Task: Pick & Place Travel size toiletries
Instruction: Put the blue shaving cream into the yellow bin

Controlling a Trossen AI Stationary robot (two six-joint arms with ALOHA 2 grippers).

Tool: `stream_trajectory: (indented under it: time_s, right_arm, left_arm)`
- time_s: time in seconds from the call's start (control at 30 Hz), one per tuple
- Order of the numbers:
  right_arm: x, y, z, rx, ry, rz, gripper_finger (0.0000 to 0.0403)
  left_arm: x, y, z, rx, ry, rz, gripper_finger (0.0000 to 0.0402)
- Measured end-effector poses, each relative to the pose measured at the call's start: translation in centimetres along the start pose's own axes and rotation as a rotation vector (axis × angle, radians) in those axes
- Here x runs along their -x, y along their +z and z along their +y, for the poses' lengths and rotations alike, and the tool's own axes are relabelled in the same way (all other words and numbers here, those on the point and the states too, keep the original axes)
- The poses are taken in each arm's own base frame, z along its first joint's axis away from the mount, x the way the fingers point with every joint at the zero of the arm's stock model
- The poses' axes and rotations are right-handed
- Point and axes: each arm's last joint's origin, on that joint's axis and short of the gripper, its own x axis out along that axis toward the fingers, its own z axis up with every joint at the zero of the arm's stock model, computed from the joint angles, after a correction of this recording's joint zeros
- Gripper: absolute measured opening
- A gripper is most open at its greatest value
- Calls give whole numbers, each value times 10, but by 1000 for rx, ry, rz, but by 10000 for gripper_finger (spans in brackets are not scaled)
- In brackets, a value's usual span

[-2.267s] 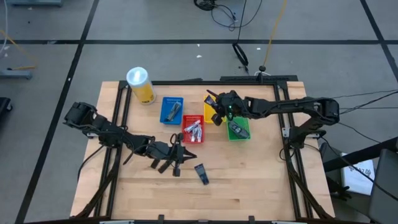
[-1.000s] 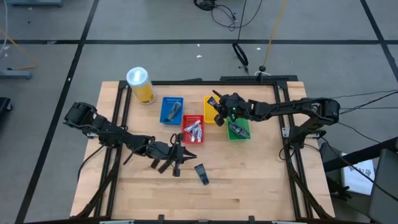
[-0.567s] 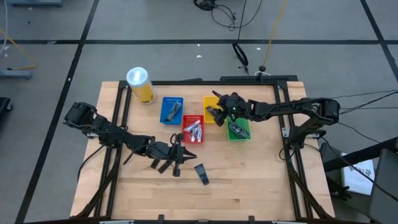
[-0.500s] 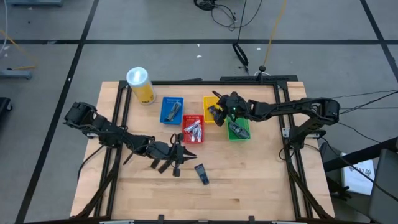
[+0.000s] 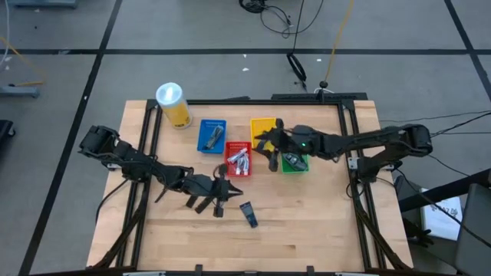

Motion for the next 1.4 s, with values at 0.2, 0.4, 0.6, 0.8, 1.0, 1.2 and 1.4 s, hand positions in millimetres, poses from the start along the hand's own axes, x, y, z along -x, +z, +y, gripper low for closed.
stream_trajectory:
  time_s: [0.2,0.4,0.6,0.8,1.0,1.2,1.4]
  right_arm:
    - [27,25,31,-16,116,-102,216]
    - [44,34,61,-38,233,-139,238]
    - [58,37,77,-4,302,-140,251]
    - [66,38,79,-18,321,-113,251]
    - [70,31,78,-10,325,-20,251]
    - [103,50,65,-34,322,-89,251]
    - [133,35,49,-33,212,-56,251]
  left_arm:
    - [-9,35,-2,-67,-23,125,139]
    - [-40,43,-16,-300,-170,171,242]
    - [-78,29,-33,-408,-330,337,281]
    - [-97,32,-40,-577,-474,397,281]
    - [-109,15,-41,-636,-524,458,265]
    - [-118,3,-41,-614,-523,489,261]
    - [-121,6,-35,-599,-499,461,261]
